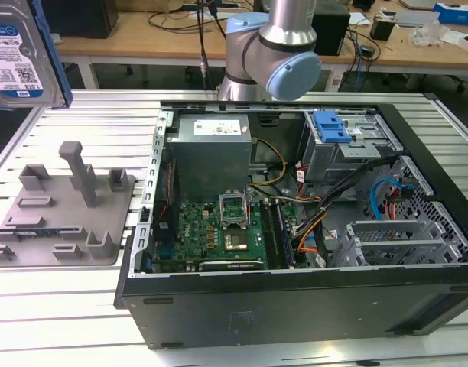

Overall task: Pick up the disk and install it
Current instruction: 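Pick up the disk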

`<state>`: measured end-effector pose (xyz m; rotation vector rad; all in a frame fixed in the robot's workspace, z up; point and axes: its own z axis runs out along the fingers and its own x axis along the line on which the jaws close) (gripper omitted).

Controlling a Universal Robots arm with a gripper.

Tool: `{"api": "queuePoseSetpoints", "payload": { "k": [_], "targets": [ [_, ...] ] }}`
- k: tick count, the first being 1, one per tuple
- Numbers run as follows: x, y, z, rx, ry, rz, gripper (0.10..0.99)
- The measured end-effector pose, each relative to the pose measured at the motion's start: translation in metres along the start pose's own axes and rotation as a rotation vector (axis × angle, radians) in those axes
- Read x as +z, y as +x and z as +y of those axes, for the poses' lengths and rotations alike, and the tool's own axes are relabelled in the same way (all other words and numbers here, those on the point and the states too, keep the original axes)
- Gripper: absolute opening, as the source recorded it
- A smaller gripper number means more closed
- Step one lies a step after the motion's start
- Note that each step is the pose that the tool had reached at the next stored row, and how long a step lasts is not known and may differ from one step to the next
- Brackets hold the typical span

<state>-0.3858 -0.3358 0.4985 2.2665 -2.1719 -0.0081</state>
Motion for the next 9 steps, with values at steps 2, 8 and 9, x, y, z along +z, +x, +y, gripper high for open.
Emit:
{"api": "queuePoseSetpoints", "payload": {
  "k": [2,8,9],
  "targets": [
    [-0.0003,0.0034,-0.0066,0.000,-0.002,0.0000,0.369],
    [-0.0009,0.0195,-0.0352,0.000,-0.010,-0.0004,0.369],
    [-0.0010,0.0217,-0.0390,0.000,-0.012,-0.0005,0.369]
  ]
}}
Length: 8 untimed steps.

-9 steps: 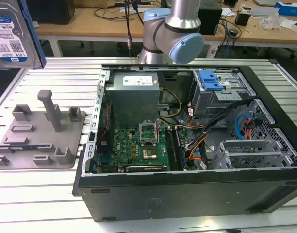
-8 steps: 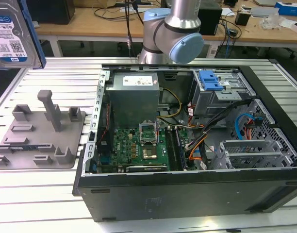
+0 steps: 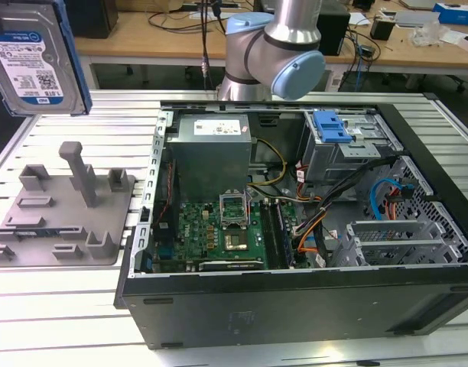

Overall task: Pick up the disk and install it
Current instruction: 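Pick up the disk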

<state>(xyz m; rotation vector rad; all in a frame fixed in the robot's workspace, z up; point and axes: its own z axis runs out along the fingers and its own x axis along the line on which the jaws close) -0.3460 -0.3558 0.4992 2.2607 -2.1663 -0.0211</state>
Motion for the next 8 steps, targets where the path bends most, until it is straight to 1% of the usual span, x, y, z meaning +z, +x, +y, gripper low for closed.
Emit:
{"api": "queuePoseSetpoints", "payload": {
  "k": [1,3,6,8],
  "targets": [
    [-0.0001,0.0025,-0.0041,0.000,-0.001,-0.0001,0.369],
    [-0.0003,0.0062,-0.0096,0.000,-0.003,-0.0001,0.369],
    [-0.0006,0.0161,-0.0252,0.000,-0.006,-0.0003,0.369],
    [-0.0008,0.0205,-0.0328,0.000,-0.008,-0.0003,0.369]
  ]
}}
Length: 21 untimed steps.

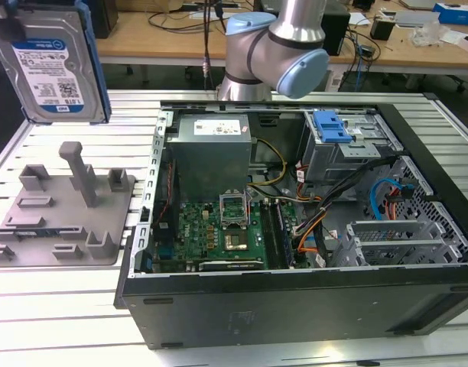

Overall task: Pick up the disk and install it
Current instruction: 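Pick up the disk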

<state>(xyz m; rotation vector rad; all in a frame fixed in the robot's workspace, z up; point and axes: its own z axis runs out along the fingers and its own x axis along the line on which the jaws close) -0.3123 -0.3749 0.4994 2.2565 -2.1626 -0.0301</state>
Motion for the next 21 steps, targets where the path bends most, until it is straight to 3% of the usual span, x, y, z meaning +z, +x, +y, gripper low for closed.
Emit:
{"api": "queuePoseSetpoints", "payload": {
  "k": [2,5,9,12,16,20,21],
  "targets": [
    [-0.0003,0.0048,-0.0084,0.000,-0.002,-0.0001,0.369],
    [-0.0010,0.0150,-0.0268,0.000,-0.006,-0.0003,0.369],
    [-0.0017,0.0218,-0.0393,0.000,-0.008,-0.0003,0.369],
    [-0.0025,0.0287,-0.0545,0.000,-0.010,-0.0003,0.369],
    [-0.0036,0.0431,-0.0894,0.000,-0.013,-0.0003,0.369],
    [-0.0041,0.0513,-0.1093,0.000,-0.014,-0.0004,0.369],
    [-0.0043,0.0547,-0.1175,0.000,-0.014,-0.0005,0.369]
  ]
}}
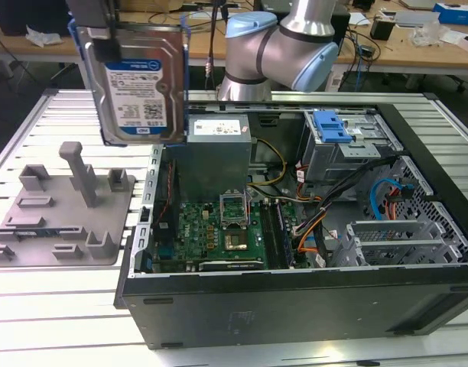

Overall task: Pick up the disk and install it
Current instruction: 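Pick up the disk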

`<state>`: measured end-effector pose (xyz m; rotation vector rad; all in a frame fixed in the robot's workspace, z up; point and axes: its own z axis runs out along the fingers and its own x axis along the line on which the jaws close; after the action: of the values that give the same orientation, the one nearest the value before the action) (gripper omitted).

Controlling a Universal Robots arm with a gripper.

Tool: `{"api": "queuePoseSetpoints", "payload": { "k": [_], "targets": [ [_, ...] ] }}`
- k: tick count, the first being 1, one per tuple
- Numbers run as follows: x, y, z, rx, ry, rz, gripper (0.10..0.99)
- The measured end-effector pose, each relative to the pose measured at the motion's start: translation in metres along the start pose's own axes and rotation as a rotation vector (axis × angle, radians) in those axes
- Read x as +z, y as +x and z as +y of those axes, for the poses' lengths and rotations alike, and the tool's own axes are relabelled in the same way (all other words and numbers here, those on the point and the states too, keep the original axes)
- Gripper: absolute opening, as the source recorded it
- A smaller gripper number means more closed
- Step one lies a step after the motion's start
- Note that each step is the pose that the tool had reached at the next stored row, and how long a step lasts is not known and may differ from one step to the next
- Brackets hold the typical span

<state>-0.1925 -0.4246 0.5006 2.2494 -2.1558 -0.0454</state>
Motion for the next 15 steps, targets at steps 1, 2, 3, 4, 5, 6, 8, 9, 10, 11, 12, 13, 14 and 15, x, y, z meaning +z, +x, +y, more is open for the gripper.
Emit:
{"api": "queuePoseSetpoints", "payload": {
  "k": [1,2,3,4,5,6,8,9,10,11,12,13,14,15],
  "targets": [
    [-0.0003,0.0029,-0.0072,0.000,0.000,0.0001,0.369],
    [-0.0005,0.0045,-0.0110,0.000,0.000,0.0000,0.369],
    [-0.0007,0.0069,-0.0166,0.000,0.000,0.0000,0.369],
    [-0.0010,0.0106,-0.0256,0.000,0.000,0.0000,0.369],
    [-0.0014,0.0147,-0.0353,0.000,0.000,0.0001,0.369],
    [-0.0017,0.0170,-0.0409,0.000,0.000,0.0002,0.369],
    [-0.0021,0.0210,-0.0501,0.000,0.000,0.0003,0.369],
    [-0.0022,0.0232,-0.0554,0.000,0.000,0.0002,0.369],
    [-0.0024,0.0248,-0.0593,0.000,0.000,0.0002,0.369],
    [-0.0027,0.0282,-0.0678,0.000,0.000,0.0003,0.369],
    [-0.0031,0.0313,-0.0758,0.000,0.000,0.0003,0.369],
    [-0.0034,0.0344,-0.0836,0.000,0.000,0.0003,0.369],
    [-0.0036,0.0363,-0.0885,0.000,0.000,0.0004,0.369],
    [-0.0038,0.0385,-0.0942,0.000,0.000,0.0003,0.369]
  ]
}}
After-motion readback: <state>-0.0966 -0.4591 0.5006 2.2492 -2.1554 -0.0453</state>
